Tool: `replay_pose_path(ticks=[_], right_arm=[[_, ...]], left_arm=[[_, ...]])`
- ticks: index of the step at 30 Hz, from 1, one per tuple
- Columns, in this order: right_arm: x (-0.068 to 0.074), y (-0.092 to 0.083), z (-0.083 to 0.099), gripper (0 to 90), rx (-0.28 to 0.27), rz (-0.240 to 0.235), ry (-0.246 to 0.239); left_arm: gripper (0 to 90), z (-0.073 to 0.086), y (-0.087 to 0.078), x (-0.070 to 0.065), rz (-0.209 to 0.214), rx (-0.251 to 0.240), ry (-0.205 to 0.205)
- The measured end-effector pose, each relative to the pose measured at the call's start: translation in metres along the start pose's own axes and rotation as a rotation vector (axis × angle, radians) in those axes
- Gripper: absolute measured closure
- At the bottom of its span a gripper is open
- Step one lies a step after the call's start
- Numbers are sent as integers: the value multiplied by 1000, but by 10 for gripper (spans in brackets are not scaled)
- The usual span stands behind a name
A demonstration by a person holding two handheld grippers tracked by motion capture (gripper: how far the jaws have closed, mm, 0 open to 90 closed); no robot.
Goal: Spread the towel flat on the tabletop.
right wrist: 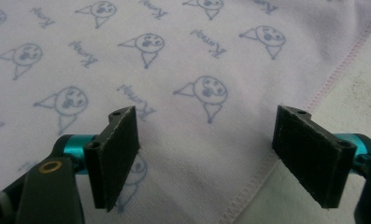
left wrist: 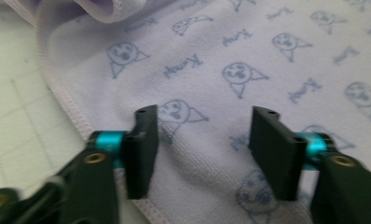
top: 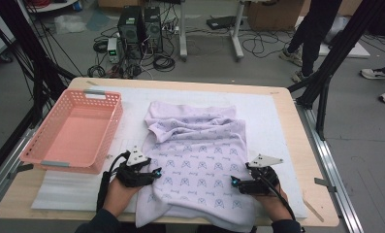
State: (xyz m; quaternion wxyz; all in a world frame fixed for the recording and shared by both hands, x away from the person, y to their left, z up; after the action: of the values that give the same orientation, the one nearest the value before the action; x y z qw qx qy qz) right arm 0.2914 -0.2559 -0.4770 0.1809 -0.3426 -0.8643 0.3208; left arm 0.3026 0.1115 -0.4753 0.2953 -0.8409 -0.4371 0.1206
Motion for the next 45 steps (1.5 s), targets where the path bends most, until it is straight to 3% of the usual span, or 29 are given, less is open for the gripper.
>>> replay_pose_path(ticks=[4,5,7,8,10,12,15,18,20,22,25,26,29,31,36,41,45], right_arm=[[-3,-3,0,457,-15,11,29],[-4,-4,0,519,-21,22,35],[-6,-6,0,770,-31,15,47],[-8,-7,1,835,-34,-1,53],[-10,-4,-1,862,-45,-6,40],[-12,-2,-4,866,-45,25,23],[-17,5,-11,869,-51,76,14],[-25,12,-18,871,-52,128,5],[-31,18,-22,871,-68,136,26],[-34,22,-27,873,-73,166,21],[-37,30,-34,873,-63,218,-8],[-37,31,-36,871,-60,230,-6],[-37,30,-36,757,-64,242,24],[-37,24,-33,661,-83,239,42],[-35,4,-20,584,-137,191,85],[-22,-6,-14,543,-136,133,58],[-10,-12,-7,530,-128,113,46]], left_arm=[[846,0,0,4,11,-1,-17],[860,0,1,4,19,-5,-43],[868,-1,1,7,19,-3,-60],[869,-2,2,8,10,-6,-65],[871,-6,7,13,0,-5,-86],[872,-10,11,19,-16,-7,-102],[872,-14,19,30,-26,-8,-157],[871,-19,26,37,-56,-13,-170],[871,-22,29,41,-77,-30,-164],[871,-23,32,45,-86,-19,-198],[859,-26,33,47,-117,-41,-214],[808,-25,33,48,-132,-39,-230],[569,-21,27,48,-89,-17,-231],[520,-16,19,47,-76,-39,-214],[484,-3,4,44,-29,-40,-203],[464,3,-6,40,-16,-39,-200],[461,11,-14,35,-2,-33,-195]])
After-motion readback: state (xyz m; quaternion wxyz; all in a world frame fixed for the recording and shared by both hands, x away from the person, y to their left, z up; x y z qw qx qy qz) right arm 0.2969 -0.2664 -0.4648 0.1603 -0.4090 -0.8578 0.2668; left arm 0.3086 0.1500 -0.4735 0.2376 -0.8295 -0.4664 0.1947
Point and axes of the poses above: each handheld gripper's, and its own axes: y roughly forward along the jaws, z roughly out of its underside, x roughly to its left, the point moved 4 cm from there along y, roughly forward along the jaws, and after that the axes turned 7 degrees about -z, right-handed, at the moved point
